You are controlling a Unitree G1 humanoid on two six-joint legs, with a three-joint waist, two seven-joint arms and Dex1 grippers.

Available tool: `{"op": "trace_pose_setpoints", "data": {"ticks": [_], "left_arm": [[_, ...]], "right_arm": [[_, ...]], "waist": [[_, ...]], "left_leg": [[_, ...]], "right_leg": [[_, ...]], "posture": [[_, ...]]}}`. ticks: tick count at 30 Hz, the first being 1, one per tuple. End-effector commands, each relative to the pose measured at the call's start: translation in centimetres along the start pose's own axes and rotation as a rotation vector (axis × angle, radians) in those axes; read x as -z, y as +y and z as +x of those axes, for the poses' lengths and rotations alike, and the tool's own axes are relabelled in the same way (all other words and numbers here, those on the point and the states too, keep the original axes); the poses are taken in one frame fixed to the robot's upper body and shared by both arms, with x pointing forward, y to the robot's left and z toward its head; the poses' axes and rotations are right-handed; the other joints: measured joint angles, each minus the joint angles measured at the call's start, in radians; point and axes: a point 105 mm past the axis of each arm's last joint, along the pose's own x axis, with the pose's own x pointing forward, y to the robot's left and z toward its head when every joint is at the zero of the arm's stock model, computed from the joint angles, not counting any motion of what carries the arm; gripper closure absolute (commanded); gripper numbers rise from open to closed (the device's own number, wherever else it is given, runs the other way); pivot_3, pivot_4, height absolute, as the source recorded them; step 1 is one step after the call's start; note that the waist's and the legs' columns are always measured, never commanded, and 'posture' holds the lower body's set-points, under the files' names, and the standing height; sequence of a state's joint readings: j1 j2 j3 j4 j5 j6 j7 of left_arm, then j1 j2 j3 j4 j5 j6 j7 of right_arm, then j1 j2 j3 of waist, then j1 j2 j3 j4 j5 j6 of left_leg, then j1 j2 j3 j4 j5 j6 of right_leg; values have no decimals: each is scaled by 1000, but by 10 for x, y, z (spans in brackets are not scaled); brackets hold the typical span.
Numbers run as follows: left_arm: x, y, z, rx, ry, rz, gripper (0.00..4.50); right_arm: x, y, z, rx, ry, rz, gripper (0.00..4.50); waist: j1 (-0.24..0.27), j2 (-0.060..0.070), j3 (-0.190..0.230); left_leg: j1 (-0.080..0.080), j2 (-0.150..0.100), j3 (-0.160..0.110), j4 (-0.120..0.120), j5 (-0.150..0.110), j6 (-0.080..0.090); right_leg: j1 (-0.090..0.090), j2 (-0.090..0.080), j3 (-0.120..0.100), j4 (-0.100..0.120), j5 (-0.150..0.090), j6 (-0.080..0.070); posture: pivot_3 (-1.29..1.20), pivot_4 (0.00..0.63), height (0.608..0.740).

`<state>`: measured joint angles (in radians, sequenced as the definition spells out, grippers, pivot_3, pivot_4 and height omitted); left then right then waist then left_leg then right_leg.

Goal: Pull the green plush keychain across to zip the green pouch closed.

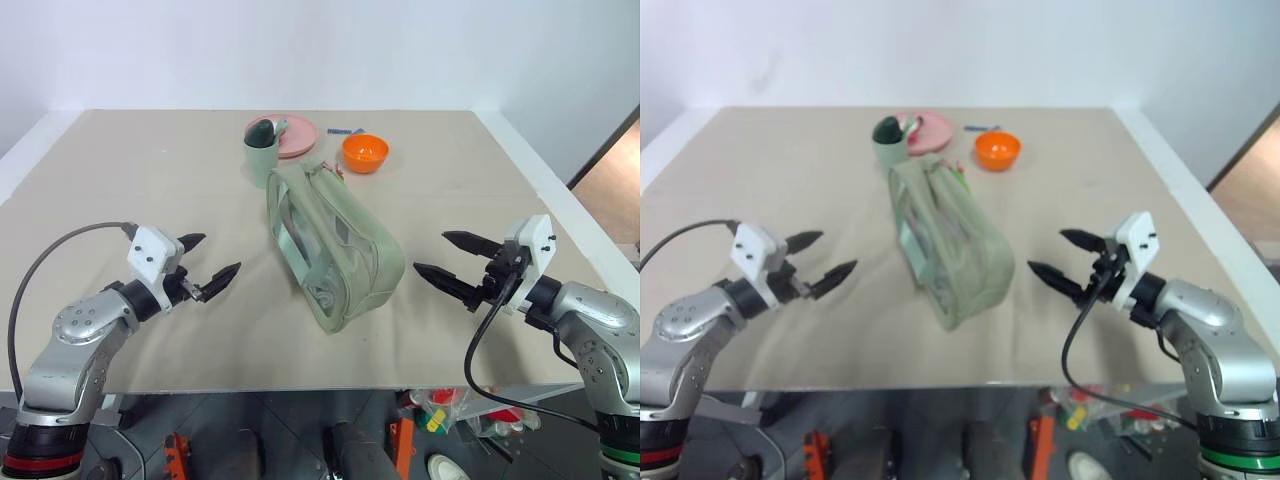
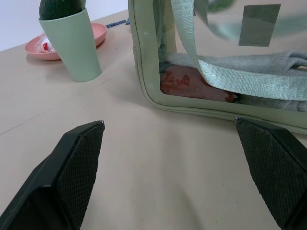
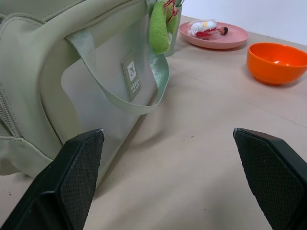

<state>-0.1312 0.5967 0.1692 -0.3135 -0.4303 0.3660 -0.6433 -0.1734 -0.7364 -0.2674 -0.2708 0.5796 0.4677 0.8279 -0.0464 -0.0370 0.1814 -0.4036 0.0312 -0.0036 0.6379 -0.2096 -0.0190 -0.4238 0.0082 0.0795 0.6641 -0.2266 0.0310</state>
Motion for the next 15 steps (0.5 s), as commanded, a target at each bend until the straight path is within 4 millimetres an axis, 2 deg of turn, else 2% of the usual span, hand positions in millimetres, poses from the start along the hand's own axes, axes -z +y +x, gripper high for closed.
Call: {"op": "trace_pose_setpoints", "data": {"ticks": [1,12,15], "left_arm": [[-15,-2,-2,8,-45,40,0],[-19,-12,-3,87,-59,-8,0],[-25,-23,-3,167,-86,-84,0]], "right_arm": [[-9,-5,0,0,-21,-43,31],[-8,-9,3,8,-32,-19,31],[-17,-15,1,57,-73,1,31]], "waist": [[0,0,0],[0,0,0],[-1,0,0]], "left_leg": [[0,0,0,0,0,0],[0,0,0,0,0,0],[0,0,0,0,0,0]], "right_leg": [[0,0,0,0,0,0],[0,0,0,0,0,-1],[0,0,0,0,0,-1]], "posture": [[0,150,740],[0,150,740],[0,150,740]]}}
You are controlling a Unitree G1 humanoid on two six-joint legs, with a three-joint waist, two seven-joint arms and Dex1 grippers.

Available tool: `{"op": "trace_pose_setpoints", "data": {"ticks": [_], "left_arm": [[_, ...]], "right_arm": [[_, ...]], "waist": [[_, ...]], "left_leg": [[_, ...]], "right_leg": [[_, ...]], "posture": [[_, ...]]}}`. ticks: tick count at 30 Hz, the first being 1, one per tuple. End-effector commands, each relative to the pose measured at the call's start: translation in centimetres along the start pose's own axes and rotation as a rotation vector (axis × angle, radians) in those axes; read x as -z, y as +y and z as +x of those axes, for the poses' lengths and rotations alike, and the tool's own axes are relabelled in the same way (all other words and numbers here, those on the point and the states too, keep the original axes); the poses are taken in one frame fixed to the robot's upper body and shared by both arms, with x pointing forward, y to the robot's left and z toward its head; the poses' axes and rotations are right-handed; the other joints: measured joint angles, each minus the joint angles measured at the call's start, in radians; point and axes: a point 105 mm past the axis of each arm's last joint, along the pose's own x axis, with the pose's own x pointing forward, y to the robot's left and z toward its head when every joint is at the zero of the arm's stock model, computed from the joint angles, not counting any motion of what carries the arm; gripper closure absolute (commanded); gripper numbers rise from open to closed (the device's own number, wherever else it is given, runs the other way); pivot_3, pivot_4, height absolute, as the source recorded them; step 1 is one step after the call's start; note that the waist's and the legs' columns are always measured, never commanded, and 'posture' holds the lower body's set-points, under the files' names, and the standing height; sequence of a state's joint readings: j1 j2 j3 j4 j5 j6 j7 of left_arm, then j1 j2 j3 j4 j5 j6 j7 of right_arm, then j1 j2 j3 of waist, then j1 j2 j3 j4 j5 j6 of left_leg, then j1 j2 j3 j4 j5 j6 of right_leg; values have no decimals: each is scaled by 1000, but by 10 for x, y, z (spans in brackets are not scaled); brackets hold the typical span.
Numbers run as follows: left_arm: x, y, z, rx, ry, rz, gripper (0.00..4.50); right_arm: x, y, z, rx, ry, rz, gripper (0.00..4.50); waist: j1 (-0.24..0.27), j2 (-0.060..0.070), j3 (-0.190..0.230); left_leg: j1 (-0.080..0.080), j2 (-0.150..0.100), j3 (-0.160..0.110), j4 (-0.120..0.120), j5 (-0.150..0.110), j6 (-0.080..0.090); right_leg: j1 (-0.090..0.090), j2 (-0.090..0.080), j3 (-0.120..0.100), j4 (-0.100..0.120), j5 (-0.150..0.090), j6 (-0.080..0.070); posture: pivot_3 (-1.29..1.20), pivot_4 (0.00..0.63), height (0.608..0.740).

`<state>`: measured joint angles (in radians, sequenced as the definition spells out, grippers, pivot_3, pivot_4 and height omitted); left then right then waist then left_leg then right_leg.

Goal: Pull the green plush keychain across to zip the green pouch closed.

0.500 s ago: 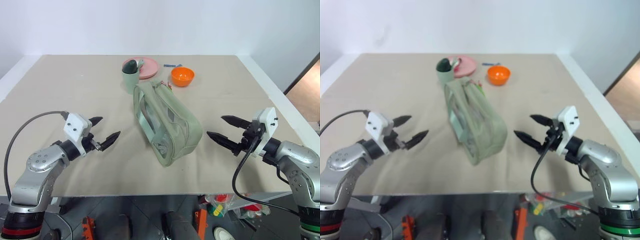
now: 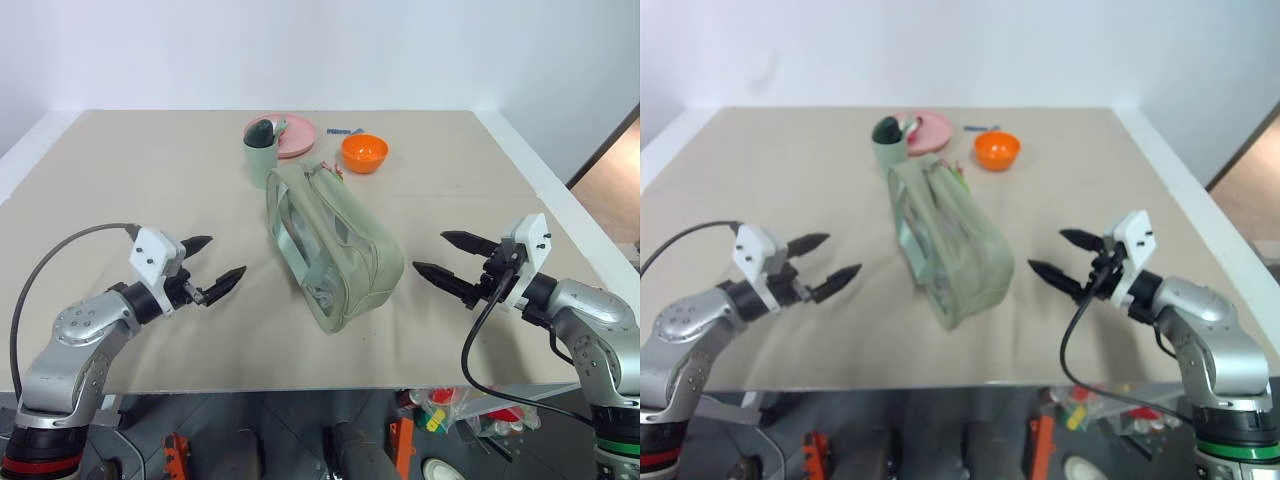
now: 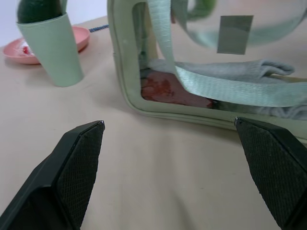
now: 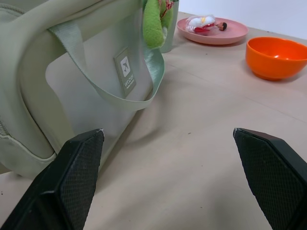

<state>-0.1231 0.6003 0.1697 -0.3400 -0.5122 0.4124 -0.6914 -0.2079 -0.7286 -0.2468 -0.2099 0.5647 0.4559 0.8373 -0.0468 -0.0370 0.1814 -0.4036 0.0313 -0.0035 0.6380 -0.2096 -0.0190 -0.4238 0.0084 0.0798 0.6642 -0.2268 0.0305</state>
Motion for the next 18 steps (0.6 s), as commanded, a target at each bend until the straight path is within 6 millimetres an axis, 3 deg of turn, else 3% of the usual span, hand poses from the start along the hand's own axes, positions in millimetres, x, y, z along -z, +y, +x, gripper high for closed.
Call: {"op": "trace_pose_setpoints", "data": {"ticks": [1,4,6,8,10,14,18], "left_arm": [[-25,-17,-1,122,-74,-18,0],[-37,-39,2,270,-73,-11,0],[-44,-52,3,366,-68,-2,0],[-52,-61,5,440,-72,-9,0],[-56,-68,6,502,-63,-13,0],[-57,-78,8,579,-40,7,0],[-58,-78,11,589,-36,36,0]], "right_arm": [[-29,-15,-6,82,-98,-19,31],[-59,-34,-14,153,-155,-50,31],[-86,-35,-15,158,-217,-48,31],[-109,-20,-7,98,-298,1,31],[-118,11,6,-25,-338,67,31],[-82,66,28,-172,-205,91,31],[-48,76,30,-155,-111,160,31]], "waist": [[0,0,0],[-1,1,2],[0,3,3],[0,2,3],[-2,2,2],[-1,2,3],[4,2,3]], "left_leg": [[0,0,0,0,0,0],[0,0,0,1,0,0],[-1,-1,1,1,0,0],[-1,-1,1,1,0,0],[0,0,0,1,0,0],[-1,3,-4,-2,-1,1],[-4,2,-5,-2,-1,1]], "right_leg": [[0,0,0,0,0,0],[0,0,1,0,0,-1],[0,0,1,0,-1,-2],[0,0,2,0,-1,-2],[0,2,2,0,0,-1],[-1,5,-1,0,-1,-1],[-2,3,-3,0,-3,0]], "posture": [[0,150,740],[0,150,740],[0,150,740],[0,150,740],[0,150,740],[0,150,740],[0,150,740]]}}
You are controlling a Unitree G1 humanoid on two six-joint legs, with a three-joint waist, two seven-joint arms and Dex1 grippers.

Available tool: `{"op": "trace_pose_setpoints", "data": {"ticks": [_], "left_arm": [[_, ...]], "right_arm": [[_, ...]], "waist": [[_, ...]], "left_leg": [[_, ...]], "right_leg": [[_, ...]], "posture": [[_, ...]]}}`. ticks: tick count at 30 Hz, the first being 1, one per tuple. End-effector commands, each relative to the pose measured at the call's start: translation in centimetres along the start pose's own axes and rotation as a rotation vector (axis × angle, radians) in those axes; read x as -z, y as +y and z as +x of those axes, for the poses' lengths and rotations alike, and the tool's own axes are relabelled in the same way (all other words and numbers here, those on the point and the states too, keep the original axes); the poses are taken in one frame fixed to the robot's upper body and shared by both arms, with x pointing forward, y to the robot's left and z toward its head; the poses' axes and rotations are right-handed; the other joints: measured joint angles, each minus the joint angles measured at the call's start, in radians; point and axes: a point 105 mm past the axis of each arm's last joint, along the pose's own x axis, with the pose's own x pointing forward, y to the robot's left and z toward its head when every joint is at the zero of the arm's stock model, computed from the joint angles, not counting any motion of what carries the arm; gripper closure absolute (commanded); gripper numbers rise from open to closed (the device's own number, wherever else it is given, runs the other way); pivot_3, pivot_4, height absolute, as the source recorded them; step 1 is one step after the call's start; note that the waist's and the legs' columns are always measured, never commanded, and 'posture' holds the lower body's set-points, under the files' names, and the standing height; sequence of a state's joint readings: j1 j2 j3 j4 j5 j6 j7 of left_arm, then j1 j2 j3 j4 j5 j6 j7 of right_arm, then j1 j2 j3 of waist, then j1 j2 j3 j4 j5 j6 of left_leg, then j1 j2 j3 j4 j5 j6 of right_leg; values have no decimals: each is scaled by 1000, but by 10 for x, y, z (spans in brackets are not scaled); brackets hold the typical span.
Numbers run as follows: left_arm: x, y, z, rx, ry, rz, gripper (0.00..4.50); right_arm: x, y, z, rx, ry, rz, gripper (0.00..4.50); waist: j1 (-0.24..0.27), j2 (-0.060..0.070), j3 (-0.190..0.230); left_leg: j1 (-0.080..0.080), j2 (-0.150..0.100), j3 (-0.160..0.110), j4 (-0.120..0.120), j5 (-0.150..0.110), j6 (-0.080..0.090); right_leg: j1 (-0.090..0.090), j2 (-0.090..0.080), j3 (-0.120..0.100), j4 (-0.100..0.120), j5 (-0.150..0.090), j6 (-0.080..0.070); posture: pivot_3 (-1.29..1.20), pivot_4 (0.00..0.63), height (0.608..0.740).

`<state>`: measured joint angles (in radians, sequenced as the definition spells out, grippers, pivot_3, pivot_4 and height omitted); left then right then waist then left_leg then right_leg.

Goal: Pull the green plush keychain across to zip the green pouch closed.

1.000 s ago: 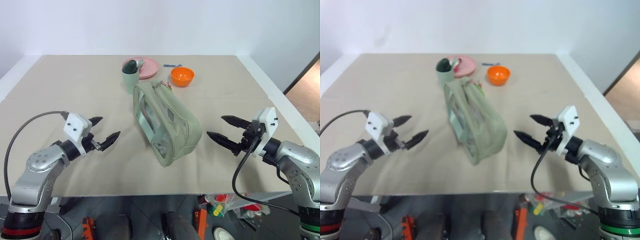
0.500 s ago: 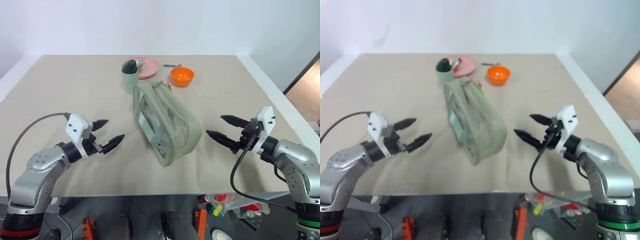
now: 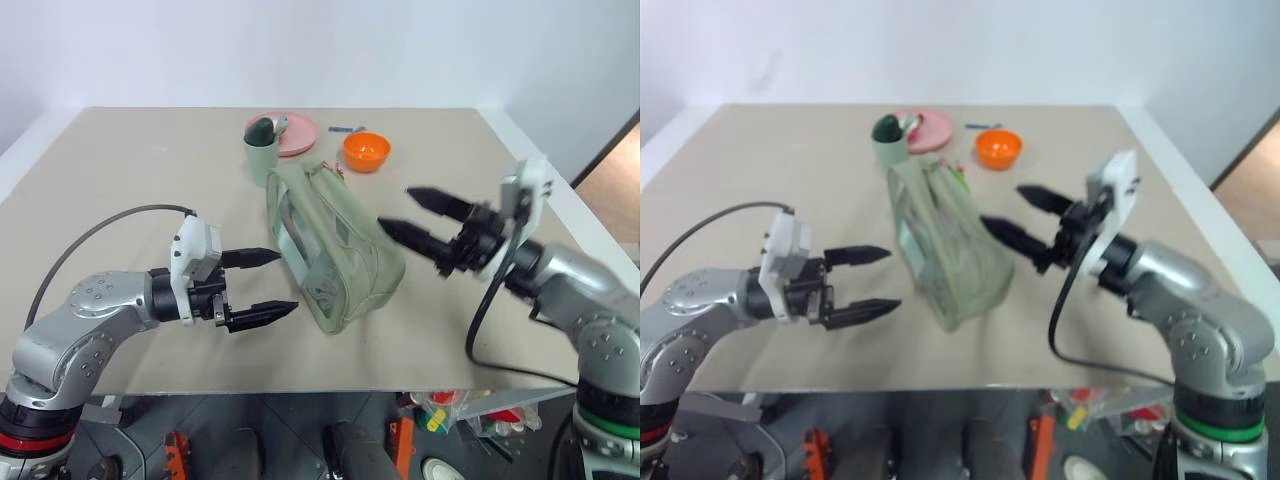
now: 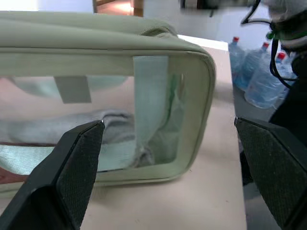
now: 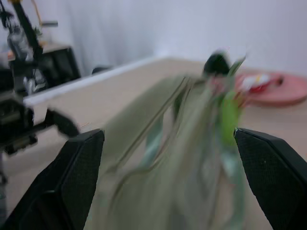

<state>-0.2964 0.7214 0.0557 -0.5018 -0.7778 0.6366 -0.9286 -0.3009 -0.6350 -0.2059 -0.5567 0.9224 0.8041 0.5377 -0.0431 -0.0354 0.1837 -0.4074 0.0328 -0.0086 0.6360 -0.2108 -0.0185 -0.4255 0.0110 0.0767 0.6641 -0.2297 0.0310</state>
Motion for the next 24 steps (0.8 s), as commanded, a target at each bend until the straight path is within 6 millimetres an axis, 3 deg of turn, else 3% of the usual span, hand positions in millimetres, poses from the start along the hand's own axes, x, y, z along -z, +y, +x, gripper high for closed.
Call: {"op": "trace_pose_setpoints", "data": {"ticks": [1,5,6,17,18,22,24], "left_arm": [[-10,-3,2,23,-2,66,0],[-11,-2,3,14,-4,75,0],[-12,-1,3,10,-7,76,0],[-10,-1,4,-21,-8,81,0],[-10,-1,4,-21,-8,81,0],[-10,-1,5,-24,-7,82,0],[-10,-1,5,-24,-8,82,0]], "right_arm": [[11,3,-3,22,34,-8,31],[20,2,-4,22,61,15,31],[20,2,-4,23,57,21,564],[14,-4,10,-8,29,8,4282],[13,-5,11,-24,41,-19,4460],[5,-19,16,-121,102,-145,4460],[0,-27,16,-260,191,-264,4460]], "waist": [[-1,1,1],[-5,1,0],[-5,1,1],[-5,1,0],[-5,1,0],[-7,1,1],[-7,1,1]], "left_leg": [[0,-1,1,0,0,0],[0,-2,4,3,0,0],[1,-2,4,3,0,0],[1,-1,3,3,1,0],[1,-1,3,3,1,0],[1,-1,4,3,1,0],[2,-1,4,3,1,0]], "right_leg": [[0,-1,1,0,0,0],[0,-1,5,0,1,0],[0,-1,5,0,0,-1],[0,0,6,0,2,-2],[0,1,5,0,2,-1],[0,1,6,0,2,-2],[0,1,6,0,1,-2]], "posture": [[0,150,740],[0,150,740],[0,150,740],[0,150,740],[0,150,740],[0,150,740],[0,150,740]]}}
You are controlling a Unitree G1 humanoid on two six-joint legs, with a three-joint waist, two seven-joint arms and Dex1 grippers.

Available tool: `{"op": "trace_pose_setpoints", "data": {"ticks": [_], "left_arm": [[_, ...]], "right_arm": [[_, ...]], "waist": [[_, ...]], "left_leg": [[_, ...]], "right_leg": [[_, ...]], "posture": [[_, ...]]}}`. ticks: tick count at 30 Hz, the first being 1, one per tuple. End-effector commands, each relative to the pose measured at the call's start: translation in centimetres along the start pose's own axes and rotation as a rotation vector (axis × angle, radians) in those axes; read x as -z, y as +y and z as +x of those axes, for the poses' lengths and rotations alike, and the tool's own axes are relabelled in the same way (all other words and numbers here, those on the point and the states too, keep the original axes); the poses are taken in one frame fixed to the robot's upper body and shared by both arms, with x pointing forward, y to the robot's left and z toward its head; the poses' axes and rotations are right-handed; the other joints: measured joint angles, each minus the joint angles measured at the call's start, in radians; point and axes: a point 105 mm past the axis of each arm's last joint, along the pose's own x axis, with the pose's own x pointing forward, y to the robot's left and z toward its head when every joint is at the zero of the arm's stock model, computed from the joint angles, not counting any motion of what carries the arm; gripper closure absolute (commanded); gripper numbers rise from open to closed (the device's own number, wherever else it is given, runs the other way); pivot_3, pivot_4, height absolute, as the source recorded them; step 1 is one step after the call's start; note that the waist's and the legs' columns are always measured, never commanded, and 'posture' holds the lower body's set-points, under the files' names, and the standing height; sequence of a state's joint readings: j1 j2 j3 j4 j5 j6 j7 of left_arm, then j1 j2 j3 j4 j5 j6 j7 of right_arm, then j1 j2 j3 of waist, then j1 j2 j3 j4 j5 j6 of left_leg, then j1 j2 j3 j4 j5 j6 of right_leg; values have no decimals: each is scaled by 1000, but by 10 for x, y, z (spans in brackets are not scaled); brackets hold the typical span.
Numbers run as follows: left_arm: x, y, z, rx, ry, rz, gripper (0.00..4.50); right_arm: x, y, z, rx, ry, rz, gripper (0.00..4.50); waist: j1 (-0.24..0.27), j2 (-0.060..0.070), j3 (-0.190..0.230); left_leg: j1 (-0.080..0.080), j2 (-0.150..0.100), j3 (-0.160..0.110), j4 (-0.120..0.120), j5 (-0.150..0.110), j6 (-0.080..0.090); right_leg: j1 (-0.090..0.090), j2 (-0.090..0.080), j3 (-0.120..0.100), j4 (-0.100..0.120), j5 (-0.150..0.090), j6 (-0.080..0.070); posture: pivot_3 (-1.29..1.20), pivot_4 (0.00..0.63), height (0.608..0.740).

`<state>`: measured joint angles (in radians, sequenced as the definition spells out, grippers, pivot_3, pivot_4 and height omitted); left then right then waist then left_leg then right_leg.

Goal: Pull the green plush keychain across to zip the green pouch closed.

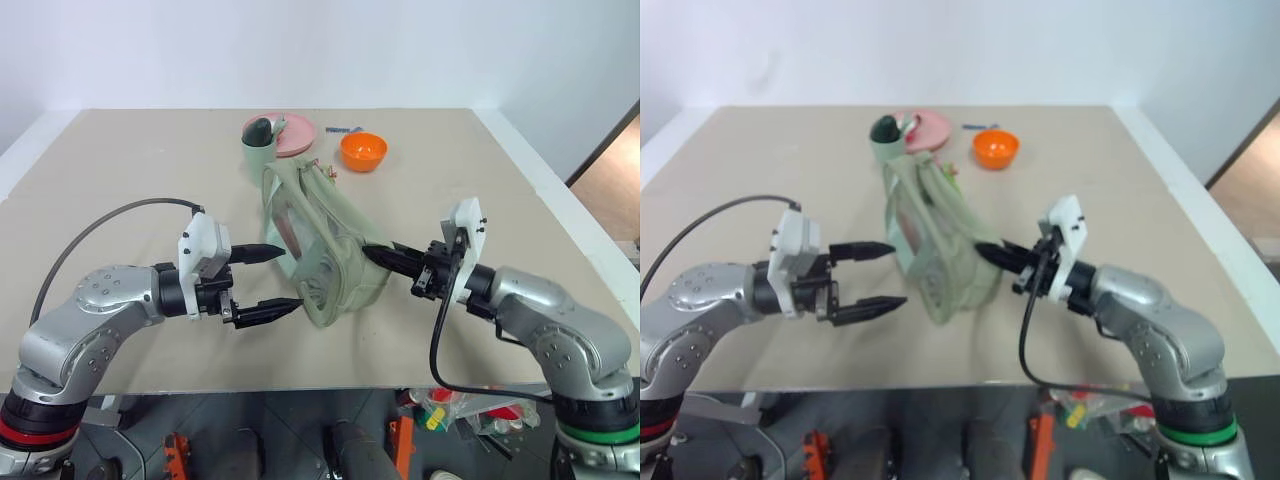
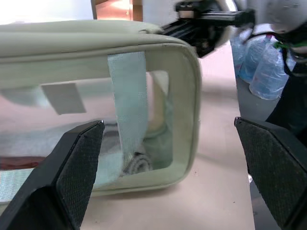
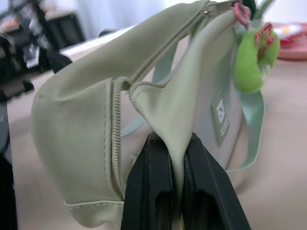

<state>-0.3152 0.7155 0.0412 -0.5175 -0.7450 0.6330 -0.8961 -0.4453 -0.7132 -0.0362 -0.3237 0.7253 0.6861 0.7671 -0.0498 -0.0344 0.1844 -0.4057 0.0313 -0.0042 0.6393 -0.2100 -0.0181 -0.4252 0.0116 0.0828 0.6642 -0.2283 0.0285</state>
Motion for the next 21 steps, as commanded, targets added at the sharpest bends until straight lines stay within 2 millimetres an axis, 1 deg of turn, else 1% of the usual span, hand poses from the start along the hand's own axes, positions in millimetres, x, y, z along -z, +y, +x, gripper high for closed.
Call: {"op": "trace_pose_setpoints", "data": {"ticks": [1,2,4,8,11,13,15,17,19,21], "left_arm": [[-8,-3,2,3,-21,41,0],[-8,-3,2,6,-23,39,0],[-7,-4,4,13,-26,36,0],[-5,-7,8,23,-28,34,0],[-4,-9,10,24,-31,35,0],[-4,-10,10,15,-32,36,0],[-4,-10,10,7,-31,38,0],[-3,-10,9,4,-27,40,0],[-2,-11,9,6,-18,44,0],[-1,-11,9,11,-9,51,0]], "right_arm": [[-13,-12,-4,-200,107,-224,4460],[-12,-19,-6,-257,155,-287,4460],[-13,-33,-6,-323,198,-356,4460],[-10,-62,3,-387,260,-468,4460],[-10,-76,14,-368,267,-521,4460],[-17,-83,22,-322,227,-531,4460],[-24,-89,24,-280,197,-514,4460],[-25,-96,20,-241,196,-491,4460],[-26,-102,14,-208,203,-499,3748],[-33,-105,8,-174,171,-486,3061]], "waist": [[0,1,1],[1,1,1],[1,1,1],[-1,1,1],[-1,0,1],[-4,1,1],[-4,1,1],[-2,1,1],[0,1,1],[0,1,1]], "left_leg": [[0,0,0,0,0,0],[0,0,1,0,0,0],[1,0,1,0,0,0],[1,0,1,-1,0,0],[0,1,0,-2,0,0],[1,1,0,-2,0,0],[1,1,0,-2,0,0],[1,1,0,-2,0,0],[1,1,-1,-2,0,0],[1,0,0,-2,0,0]], "right_leg": [[0,0,0,0,0,0],[0,0,1,0,0,-1],[0,0,0,0,0,-1],[1,0,0,0,2,3],[0,0,0,0,2,3],[0,0,0,0,2,2],[0,0,0,0,2,2],[0,0,-1,0,2,2],[0,0,-1,0,2,2],[0,-1,0,0,2,2]], "posture": [[0,150,740],[0,150,740],[0,150,740],[0,150,740],[0,150,740],[0,150,740],[0,150,740],[0,150,740],[0,150,740],[0,150,740]]}}
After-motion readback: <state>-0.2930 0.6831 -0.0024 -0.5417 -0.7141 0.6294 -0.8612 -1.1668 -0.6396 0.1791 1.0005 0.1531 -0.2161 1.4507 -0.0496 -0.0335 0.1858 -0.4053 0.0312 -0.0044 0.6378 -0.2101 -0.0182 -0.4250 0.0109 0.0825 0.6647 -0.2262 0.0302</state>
